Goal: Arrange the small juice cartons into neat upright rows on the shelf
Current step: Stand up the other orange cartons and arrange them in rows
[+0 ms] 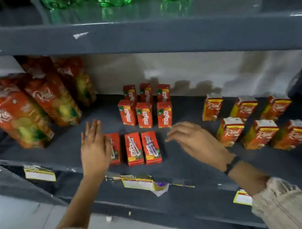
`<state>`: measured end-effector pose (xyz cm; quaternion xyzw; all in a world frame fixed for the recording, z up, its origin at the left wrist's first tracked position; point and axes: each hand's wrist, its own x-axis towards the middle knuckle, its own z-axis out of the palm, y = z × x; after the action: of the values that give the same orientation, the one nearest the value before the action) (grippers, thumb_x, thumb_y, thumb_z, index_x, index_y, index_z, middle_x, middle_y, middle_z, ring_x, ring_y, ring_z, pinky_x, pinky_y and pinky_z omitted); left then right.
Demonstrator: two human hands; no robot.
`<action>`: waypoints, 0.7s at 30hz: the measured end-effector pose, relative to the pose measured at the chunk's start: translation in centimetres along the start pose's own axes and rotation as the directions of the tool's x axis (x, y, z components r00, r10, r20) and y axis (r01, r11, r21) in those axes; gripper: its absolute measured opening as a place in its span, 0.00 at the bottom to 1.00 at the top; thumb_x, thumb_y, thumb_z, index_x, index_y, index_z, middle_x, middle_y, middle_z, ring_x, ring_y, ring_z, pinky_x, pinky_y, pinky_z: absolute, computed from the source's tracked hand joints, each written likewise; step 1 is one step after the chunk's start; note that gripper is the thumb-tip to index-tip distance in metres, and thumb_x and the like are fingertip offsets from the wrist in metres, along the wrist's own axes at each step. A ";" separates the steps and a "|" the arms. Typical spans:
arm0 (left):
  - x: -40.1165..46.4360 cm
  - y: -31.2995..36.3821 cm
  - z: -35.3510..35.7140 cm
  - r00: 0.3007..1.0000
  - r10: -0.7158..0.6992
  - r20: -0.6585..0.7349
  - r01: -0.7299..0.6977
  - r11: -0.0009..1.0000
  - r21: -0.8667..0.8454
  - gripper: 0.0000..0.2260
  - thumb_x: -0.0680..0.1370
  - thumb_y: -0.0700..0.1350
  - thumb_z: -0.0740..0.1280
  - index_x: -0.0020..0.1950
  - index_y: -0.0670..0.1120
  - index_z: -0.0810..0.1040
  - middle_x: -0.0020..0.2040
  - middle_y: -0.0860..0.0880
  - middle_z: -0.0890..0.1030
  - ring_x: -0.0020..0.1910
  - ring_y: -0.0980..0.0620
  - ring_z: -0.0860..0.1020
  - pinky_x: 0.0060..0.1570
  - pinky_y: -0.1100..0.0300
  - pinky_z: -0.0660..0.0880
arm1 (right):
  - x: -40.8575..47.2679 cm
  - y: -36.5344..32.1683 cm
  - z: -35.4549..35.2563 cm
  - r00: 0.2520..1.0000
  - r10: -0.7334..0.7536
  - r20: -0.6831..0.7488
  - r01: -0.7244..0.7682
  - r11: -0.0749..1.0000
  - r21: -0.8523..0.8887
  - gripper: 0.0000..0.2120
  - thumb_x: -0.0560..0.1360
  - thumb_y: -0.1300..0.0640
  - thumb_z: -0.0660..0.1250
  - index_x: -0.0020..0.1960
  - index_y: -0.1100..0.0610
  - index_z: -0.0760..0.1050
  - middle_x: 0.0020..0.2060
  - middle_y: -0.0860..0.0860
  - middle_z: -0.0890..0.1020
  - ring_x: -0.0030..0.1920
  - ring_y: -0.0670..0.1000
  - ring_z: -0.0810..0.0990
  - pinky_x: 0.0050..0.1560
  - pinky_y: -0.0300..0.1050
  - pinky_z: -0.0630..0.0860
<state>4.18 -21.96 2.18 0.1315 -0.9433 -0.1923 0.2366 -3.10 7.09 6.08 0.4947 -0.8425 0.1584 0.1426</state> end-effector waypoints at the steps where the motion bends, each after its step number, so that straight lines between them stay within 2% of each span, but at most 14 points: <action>1: 0.2 -1.6 -0.1 0.999 -0.034 0.014 0.034 0.999 0.027 0.26 0.75 0.49 0.49 0.69 0.36 0.64 0.70 0.35 0.67 0.72 0.37 0.60 0.70 0.39 0.57 | 1.0 -0.3 0.5 0.996 -0.056 0.062 0.058 0.998 -0.032 0.22 0.64 0.72 0.70 0.53 0.54 0.78 0.52 0.51 0.82 0.55 0.54 0.79 0.51 0.50 0.79; 4: 1.0 -4.8 0.3 0.995 -0.058 0.087 0.048 0.993 0.106 0.24 0.76 0.45 0.53 0.70 0.36 0.63 0.71 0.36 0.66 0.73 0.38 0.58 0.71 0.39 0.57 | 3.8 -0.9 2.1 0.953 -0.193 0.233 0.219 0.972 -0.089 0.23 0.62 0.72 0.71 0.54 0.55 0.78 0.54 0.52 0.81 0.55 0.55 0.79 0.51 0.52 0.79; 7: 2.2 -6.3 1.5 0.983 -0.016 0.182 -0.004 0.994 0.109 0.22 0.78 0.41 0.57 0.70 0.37 0.62 0.72 0.36 0.64 0.74 0.39 0.57 0.72 0.40 0.56 | 5.8 -1.2 3.9 0.901 -0.261 0.348 0.322 0.938 -0.129 0.18 0.66 0.67 0.70 0.54 0.54 0.77 0.53 0.52 0.81 0.54 0.55 0.79 0.49 0.52 0.78; 11: 3.4 -7.5 3.2 0.940 0.048 0.338 -0.093 0.989 0.119 0.23 0.80 0.45 0.54 0.73 0.41 0.55 0.76 0.41 0.58 0.76 0.45 0.52 0.74 0.49 0.48 | 7.0 -2.0 5.7 0.873 -0.253 0.417 0.355 0.916 -0.188 0.17 0.66 0.63 0.73 0.53 0.50 0.78 0.53 0.49 0.82 0.55 0.53 0.79 0.48 0.48 0.77; 14: 3.4 -8.3 3.9 0.932 0.059 0.358 -0.104 0.989 0.108 0.23 0.80 0.46 0.53 0.74 0.43 0.55 0.76 0.44 0.58 0.76 0.47 0.52 0.74 0.50 0.48 | 7.2 -2.2 6.2 0.884 -0.188 0.428 0.306 0.925 -0.225 0.18 0.66 0.62 0.73 0.53 0.49 0.79 0.55 0.48 0.82 0.58 0.52 0.78 0.52 0.47 0.78; 16: 3.4 -8.5 4.1 0.934 0.066 0.352 -0.110 0.988 0.108 0.22 0.80 0.46 0.53 0.74 0.43 0.55 0.76 0.44 0.58 0.76 0.48 0.52 0.74 0.50 0.48 | 6.6 -2.4 5.9 0.928 -0.076 0.366 0.156 0.969 -0.194 0.20 0.67 0.65 0.71 0.57 0.50 0.77 0.57 0.49 0.81 0.60 0.52 0.77 0.53 0.48 0.79; 18: 3.4 -8.5 4.2 0.936 0.074 0.345 -0.119 0.987 0.111 0.22 0.80 0.46 0.52 0.74 0.43 0.55 0.76 0.44 0.58 0.76 0.48 0.52 0.74 0.50 0.49 | 5.5 -2.6 5.3 0.963 0.178 0.202 -0.159 0.982 -0.106 0.20 0.68 0.61 0.72 0.58 0.52 0.76 0.57 0.51 0.81 0.59 0.54 0.78 0.51 0.51 0.79; 19: 3.4 -8.6 4.3 0.937 0.077 0.340 -0.119 0.987 0.105 0.22 0.80 0.46 0.52 0.73 0.43 0.56 0.76 0.44 0.59 0.76 0.48 0.52 0.74 0.49 0.49 | 5.1 -2.9 5.0 0.931 0.350 0.101 -0.348 0.937 -0.046 0.19 0.67 0.56 0.73 0.58 0.53 0.76 0.55 0.52 0.82 0.56 0.54 0.80 0.50 0.51 0.79; 21: 3.5 -8.8 4.5 0.940 0.084 0.331 -0.123 0.988 0.096 0.22 0.80 0.46 0.52 0.73 0.42 0.57 0.75 0.43 0.60 0.75 0.47 0.54 0.74 0.48 0.51 | 4.6 -3.4 4.8 0.748 0.661 -0.054 -0.654 0.749 0.106 0.20 0.64 0.50 0.75 0.53 0.55 0.77 0.48 0.54 0.84 0.48 0.55 0.82 0.44 0.47 0.78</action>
<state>0.35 -29.60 -3.87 0.0614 -0.9845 -0.1437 0.0791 -2.71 -0.04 3.95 0.1641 -0.9486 0.2536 0.0948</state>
